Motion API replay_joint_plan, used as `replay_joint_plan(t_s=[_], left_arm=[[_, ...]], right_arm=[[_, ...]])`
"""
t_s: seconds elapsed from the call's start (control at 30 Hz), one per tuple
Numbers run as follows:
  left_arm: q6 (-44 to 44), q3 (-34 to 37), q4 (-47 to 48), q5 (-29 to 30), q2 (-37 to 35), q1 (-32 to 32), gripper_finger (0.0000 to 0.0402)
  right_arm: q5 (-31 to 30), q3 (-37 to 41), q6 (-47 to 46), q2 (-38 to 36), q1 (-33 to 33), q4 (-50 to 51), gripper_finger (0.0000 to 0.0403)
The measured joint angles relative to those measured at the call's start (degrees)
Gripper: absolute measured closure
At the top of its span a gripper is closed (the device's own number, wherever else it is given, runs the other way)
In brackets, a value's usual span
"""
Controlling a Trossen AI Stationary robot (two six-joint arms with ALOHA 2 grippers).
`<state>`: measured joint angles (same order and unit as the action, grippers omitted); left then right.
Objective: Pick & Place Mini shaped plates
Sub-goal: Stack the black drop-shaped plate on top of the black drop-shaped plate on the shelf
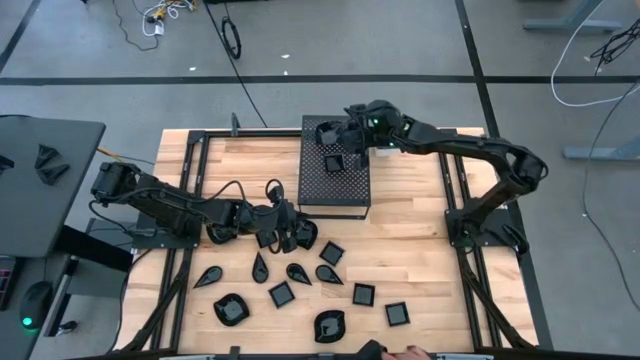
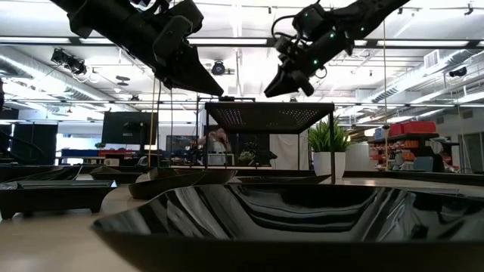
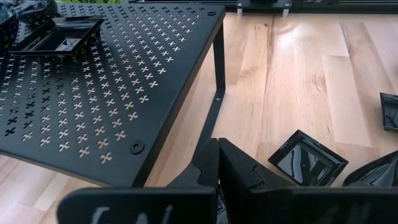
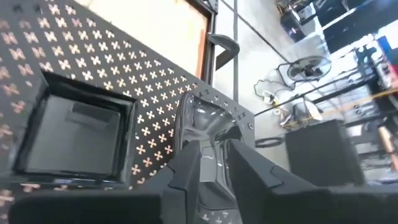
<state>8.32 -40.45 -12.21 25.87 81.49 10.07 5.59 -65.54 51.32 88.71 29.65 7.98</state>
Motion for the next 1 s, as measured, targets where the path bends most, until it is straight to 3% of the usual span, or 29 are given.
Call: replay_joint_plan(t_s=[0.17,0.3,0.37,0.63,0.8,1.0], left_arm=[[-0.1,0.0,0.0,0.0,0.0,0.0,0.0394],[-0.1,0.0,0.0,0.0,0.0,0.0,0.0394],[-0.1,0.0,0.0,0.0,0.0,0.0,0.0394],[-0.2,0.0,0.0,0.0,0.0,0.0,0.0394],[-0.2,0.0,0.1,0.0,0.0,0.0,0.0394],[-0.2,0.0,0.1,0.0,0.0,0.1,0.0394]], right_arm=[[-0.1,0.0,-10.2,-2.4,-0.2,0.5,0.0330],[-2.1,0.0,-31.6,-5.2,-2.5,0.7,0.0341],[-2.1,0.0,-37.9,-7.2,-4.8,2.6,0.0344],[-1.7,0.0,-40.2,-14.1,-20.6,15.5,0.0363],[-5.2,0.3,-45.9,-14.5,-31.6,25.2,0.0380],[-5.8,8.0,-50.6,-13.7,-42.1,19.6,0.0382]])
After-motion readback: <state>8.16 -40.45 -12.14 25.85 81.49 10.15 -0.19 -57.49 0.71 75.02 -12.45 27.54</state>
